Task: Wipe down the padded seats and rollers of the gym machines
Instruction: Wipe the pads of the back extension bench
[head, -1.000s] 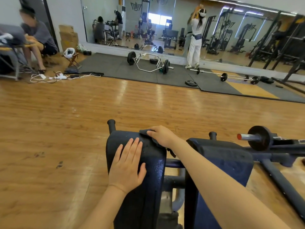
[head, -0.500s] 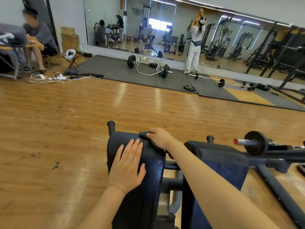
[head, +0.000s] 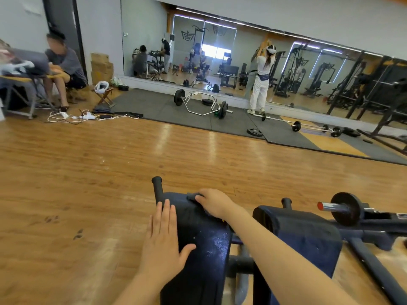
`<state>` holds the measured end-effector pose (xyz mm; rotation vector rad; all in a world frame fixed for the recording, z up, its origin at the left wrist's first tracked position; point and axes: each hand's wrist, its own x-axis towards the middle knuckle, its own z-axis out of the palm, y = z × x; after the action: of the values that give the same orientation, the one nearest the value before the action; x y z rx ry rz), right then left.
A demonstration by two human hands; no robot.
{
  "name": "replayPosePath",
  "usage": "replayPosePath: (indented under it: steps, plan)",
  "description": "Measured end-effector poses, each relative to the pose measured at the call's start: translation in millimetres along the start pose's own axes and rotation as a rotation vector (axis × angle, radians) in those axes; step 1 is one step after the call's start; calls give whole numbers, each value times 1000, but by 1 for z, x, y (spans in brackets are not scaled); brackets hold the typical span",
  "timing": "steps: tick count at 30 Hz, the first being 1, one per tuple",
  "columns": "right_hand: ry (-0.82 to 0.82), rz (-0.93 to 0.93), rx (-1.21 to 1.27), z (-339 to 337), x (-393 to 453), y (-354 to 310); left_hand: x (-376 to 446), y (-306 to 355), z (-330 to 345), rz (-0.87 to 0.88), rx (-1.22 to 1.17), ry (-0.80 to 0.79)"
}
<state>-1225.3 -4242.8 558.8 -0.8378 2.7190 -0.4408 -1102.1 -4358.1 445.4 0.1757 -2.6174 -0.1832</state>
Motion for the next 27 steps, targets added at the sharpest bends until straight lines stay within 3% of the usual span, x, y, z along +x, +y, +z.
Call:
replayPosePath:
  steps: [5,12,21,27]
  plan:
    - [-43,96,-82,2,18,-9,1,5,-7,-27,-10,1]
    - [136,-76,-38,14,-44,-9,0,7,-3,-61,-104,-80]
    - [-64,88,-58,6,23,-30,2,6,-16,-62,-113,-115]
    - [110,-16,44,23,-27,-29,-6,2,-18,-82,-148,-126]
